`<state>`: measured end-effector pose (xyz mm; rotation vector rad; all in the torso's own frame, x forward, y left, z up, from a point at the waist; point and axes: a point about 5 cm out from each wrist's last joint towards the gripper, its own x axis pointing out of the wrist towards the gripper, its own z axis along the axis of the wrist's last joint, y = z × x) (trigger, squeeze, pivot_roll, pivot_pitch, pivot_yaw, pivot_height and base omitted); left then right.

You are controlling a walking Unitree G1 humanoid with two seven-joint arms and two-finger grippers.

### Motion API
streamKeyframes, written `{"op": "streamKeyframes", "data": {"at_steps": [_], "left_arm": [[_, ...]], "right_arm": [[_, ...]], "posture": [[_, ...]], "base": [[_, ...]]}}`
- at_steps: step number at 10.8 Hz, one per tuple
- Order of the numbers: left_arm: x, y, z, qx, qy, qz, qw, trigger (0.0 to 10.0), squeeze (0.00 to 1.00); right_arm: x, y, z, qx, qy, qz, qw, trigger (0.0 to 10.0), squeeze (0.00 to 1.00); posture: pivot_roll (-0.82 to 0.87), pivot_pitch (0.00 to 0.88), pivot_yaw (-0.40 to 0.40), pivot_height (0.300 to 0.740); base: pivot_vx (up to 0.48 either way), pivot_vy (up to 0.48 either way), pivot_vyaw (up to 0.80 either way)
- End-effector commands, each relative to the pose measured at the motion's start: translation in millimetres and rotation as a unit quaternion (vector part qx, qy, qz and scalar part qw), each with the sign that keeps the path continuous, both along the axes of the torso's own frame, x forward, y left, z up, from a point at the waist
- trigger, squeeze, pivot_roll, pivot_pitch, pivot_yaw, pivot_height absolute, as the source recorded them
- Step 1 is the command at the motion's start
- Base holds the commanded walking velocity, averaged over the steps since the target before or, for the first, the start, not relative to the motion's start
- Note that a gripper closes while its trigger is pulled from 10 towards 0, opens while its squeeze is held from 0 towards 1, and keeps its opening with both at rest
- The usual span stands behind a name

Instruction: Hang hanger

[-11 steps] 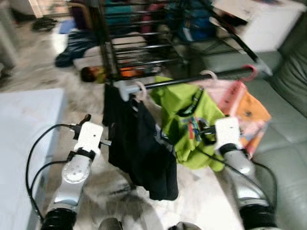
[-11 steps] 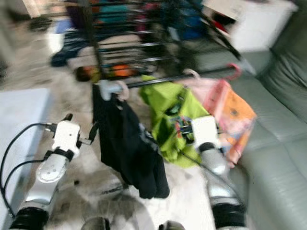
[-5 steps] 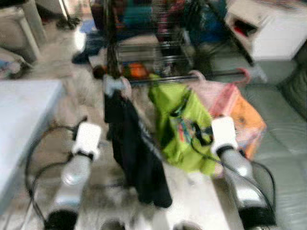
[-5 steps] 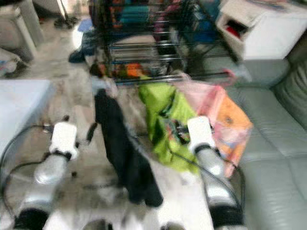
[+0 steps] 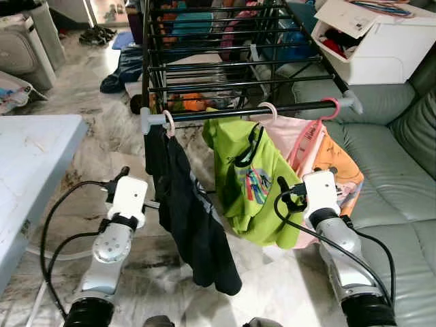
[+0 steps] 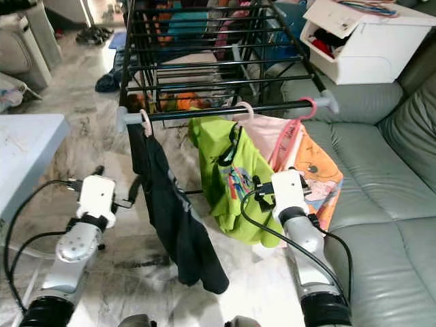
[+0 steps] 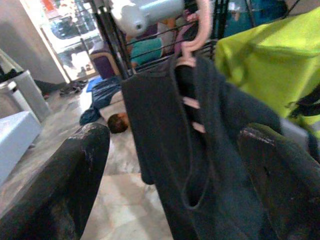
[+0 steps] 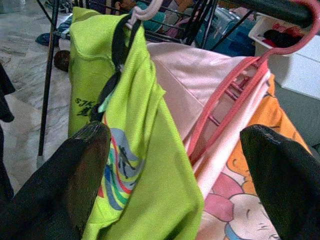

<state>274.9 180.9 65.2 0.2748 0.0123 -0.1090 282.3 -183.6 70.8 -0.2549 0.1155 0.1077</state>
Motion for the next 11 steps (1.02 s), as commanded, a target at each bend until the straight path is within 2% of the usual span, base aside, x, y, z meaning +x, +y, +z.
{"op": "streamKeyframes", "data": {"at_steps": [1,3,6,10,11], "left_arm": [[1.2,3.3,0.5,0.001,0.000,0.003,1.000,10.0,0.00],[0.9,3.1,0.0,0.005,0.001,0.000,1.000,10.0,0.00],[1.5,2.5,-0.3,0.005,0.004,-0.001,1.000,10.0,0.00],[-0.3,-1.0,-2.9,0.005,0.011,0.000,1.000,10.0,0.00],[-0.8,-1.1,-3.9,0.008,0.014,0.001,1.000,10.0,0.00]], "right_arm": [[1.5,3.5,4.2,0.005,-0.004,0.012,1.000,10.0,0.00],[1.1,8.4,3.4,0.021,-0.001,0.021,1.000,10.0,0.00],[0.3,5.7,2.8,0.035,0.003,0.025,0.999,10.0,0.00],[-3.0,12.6,2.7,0.051,0.002,0.047,0.998,10.0,0.00],[-3.2,13.9,2.3,0.035,0.001,0.051,0.998,10.0,0.00]], "posture": [[-0.04,0.000,0.001,0.740],[-0.04,0.000,0.004,0.740],[-0.04,0.000,0.007,0.740],[-0.04,0.000,0.003,0.740],[-0.04,0.000,0.001,0.740]], "base": [[0.382,0.000,0.00],[0.411,0.000,0.00],[0.359,0.000,0.00],[0.000,0.000,0.00],[0.000,0.000,0.00]]}}
